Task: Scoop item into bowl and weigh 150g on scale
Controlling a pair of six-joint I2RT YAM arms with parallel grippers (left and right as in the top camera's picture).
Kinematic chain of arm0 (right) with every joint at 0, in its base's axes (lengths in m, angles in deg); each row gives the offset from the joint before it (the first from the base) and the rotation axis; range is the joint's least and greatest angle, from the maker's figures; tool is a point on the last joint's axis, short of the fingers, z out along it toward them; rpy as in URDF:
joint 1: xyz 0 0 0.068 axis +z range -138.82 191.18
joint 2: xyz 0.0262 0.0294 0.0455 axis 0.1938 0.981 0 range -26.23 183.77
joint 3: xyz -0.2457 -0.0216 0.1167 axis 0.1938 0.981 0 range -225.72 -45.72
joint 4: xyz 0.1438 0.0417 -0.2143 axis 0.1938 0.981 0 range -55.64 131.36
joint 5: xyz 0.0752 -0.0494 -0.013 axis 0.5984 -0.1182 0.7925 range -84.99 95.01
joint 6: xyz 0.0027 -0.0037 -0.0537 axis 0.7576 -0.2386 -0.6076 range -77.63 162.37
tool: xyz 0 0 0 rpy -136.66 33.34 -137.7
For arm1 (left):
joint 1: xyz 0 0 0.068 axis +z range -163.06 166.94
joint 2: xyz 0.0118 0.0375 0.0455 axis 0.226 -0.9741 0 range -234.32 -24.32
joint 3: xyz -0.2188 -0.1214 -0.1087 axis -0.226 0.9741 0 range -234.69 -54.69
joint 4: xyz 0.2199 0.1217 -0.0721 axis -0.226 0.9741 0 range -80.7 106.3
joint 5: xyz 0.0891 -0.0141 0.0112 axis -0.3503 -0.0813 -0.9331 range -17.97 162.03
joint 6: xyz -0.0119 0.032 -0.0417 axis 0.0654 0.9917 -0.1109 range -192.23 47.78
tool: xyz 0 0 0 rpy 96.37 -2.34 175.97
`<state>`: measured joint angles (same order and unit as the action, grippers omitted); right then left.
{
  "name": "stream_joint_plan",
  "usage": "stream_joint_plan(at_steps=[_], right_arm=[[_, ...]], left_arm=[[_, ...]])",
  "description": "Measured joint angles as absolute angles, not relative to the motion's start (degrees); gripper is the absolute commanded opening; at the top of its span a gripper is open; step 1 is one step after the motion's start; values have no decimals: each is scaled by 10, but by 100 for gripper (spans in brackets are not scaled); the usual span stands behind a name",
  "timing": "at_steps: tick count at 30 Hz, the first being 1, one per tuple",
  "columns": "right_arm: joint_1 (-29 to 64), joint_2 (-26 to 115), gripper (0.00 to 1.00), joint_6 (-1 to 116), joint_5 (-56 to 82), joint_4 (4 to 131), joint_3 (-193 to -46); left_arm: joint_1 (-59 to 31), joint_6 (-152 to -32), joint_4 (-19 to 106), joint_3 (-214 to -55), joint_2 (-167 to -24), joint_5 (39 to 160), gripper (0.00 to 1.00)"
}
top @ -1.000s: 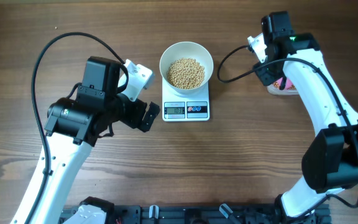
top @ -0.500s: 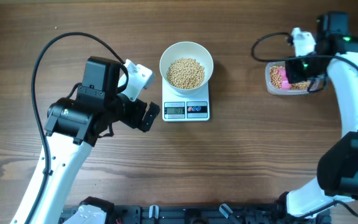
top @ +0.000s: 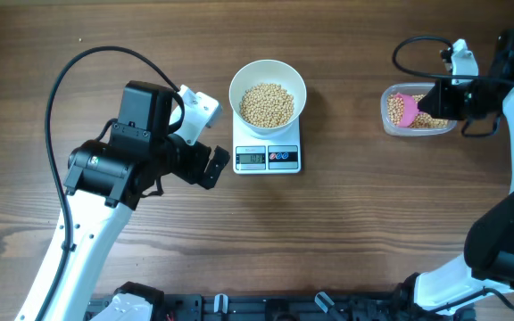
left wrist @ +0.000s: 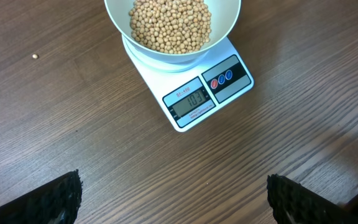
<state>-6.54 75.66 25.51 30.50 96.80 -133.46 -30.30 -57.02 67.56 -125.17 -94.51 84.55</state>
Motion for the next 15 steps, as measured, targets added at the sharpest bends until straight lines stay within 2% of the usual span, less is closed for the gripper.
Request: stream_joint_plan(at_steps=[15], right_arm=[[-154,757,4,257,424,937,-1265]], left_arm=[[-303,-570,676,-1252,-945,846,100]])
